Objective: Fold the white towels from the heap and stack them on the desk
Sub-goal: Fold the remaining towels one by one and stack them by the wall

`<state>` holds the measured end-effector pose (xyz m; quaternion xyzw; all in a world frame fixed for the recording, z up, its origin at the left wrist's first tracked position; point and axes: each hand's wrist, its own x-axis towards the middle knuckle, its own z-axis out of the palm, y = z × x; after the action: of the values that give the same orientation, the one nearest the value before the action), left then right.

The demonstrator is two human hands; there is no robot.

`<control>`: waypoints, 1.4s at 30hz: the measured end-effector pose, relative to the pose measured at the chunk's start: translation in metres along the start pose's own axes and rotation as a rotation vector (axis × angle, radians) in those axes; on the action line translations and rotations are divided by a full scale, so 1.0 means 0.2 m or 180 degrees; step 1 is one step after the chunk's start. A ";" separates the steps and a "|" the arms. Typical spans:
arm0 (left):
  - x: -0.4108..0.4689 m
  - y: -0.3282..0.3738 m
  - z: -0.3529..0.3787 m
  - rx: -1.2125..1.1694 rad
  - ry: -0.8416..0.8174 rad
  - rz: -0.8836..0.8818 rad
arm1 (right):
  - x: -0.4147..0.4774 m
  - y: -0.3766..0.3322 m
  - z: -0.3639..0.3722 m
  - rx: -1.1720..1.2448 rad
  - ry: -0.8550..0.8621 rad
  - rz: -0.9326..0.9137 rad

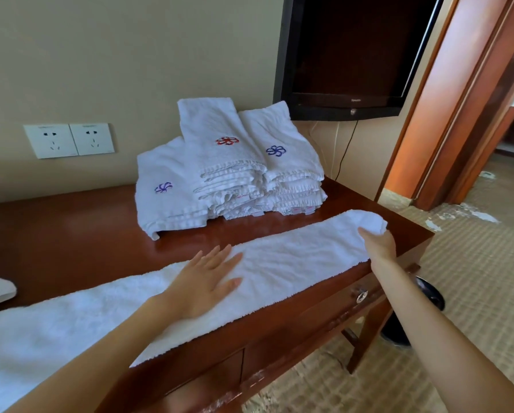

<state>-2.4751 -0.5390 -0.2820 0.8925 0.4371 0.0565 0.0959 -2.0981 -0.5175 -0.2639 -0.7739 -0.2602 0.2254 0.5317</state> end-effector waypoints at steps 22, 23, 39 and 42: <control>-0.77 -0.24 -0.26 -0.6006 0.0790 -0.1548 | -1.83 -0.04 0.79 -0.0891 -0.1417 -0.4047; -0.78 -0.24 -0.25 -0.5792 0.0910 -0.1676 | -1.85 -0.03 0.80 -0.0798 -0.1425 -0.4074; -1.02 -0.34 -0.41 -0.4472 0.2121 -0.3116 | -1.41 0.03 0.54 -0.1687 -0.0467 -0.3729; -1.16 -0.40 -0.42 -0.4156 0.2196 -0.3189 | -1.40 0.05 0.52 -0.1517 -0.0517 -0.3660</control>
<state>-2.6945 -0.6645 -0.2213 0.2974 0.6612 0.5111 0.4617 -2.3746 -0.6271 -0.2877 -0.5878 -0.7175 -0.1027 0.3592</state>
